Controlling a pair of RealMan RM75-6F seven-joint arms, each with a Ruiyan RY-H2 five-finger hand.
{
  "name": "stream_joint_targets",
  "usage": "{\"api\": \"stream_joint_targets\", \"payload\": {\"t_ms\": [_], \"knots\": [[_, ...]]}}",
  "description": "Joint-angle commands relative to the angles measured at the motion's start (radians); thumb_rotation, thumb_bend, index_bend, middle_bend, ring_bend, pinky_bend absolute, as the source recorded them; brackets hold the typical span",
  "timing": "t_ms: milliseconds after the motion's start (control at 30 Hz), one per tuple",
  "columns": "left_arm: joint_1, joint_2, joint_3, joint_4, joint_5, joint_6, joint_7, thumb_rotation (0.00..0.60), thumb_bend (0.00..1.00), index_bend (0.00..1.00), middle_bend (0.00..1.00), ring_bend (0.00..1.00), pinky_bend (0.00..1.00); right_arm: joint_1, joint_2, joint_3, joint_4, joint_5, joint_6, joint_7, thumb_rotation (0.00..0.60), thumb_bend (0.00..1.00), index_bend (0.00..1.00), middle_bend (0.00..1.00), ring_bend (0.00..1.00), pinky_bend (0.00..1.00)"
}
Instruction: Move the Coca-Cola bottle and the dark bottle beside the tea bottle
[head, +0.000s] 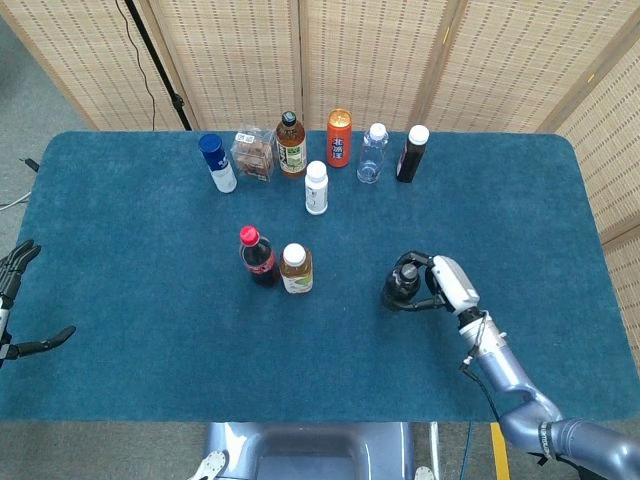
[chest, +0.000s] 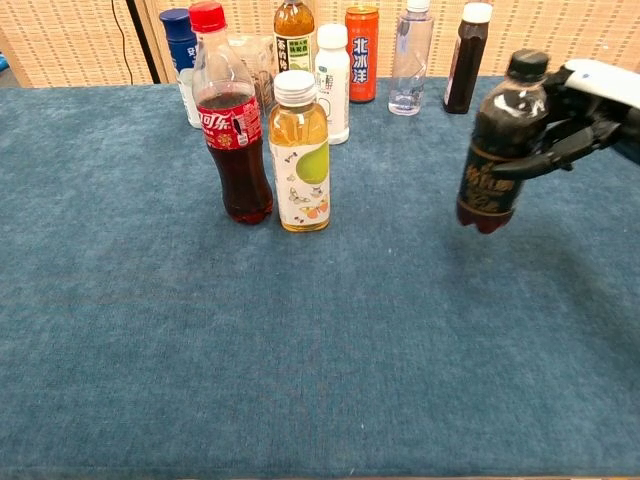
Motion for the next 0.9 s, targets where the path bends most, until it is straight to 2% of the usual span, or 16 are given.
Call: {"api": "stream_joint_targets", "payload": {"t_ms": [33, 167, 367, 900], "knots": [[0.0, 0.0, 0.0, 0.002, 0.002, 0.001, -0.001, 0.6, 0.14, 0.0, 0.0, 0.0, 0.0, 0.02, -0.045, 0.009, -0.012, 0.01, -0.014, -0.039, 0.6, 0.59, 0.58, 0.62, 0.66, 0.79], [0.001, 0.0, 0.0, 0.004, 0.003, 0.003, -0.001, 0.6, 0.14, 0.0, 0.0, 0.0, 0.0, 0.061, -0.119, 0.034, -0.027, 0.025, -0.042, -0.077, 0.6, 0.59, 0.58, 0.62, 0.66, 0.78], [0.002, -0.001, 0.004, 0.008, 0.011, 0.004, -0.002, 0.6, 0.14, 0.0, 0.0, 0.0, 0.0, 0.113, -0.22, 0.078, 0.061, 0.055, -0.058, -0.151, 0.6, 0.59, 0.58, 0.62, 0.66, 0.78], [-0.001, 0.005, 0.004, 0.015, 0.017, 0.0, -0.032, 0.6, 0.14, 0.0, 0.0, 0.0, 0.0, 0.143, -0.255, 0.1, 0.155, 0.065, -0.059, -0.152, 0.6, 0.59, 0.58, 0.62, 0.66, 0.78]]}}
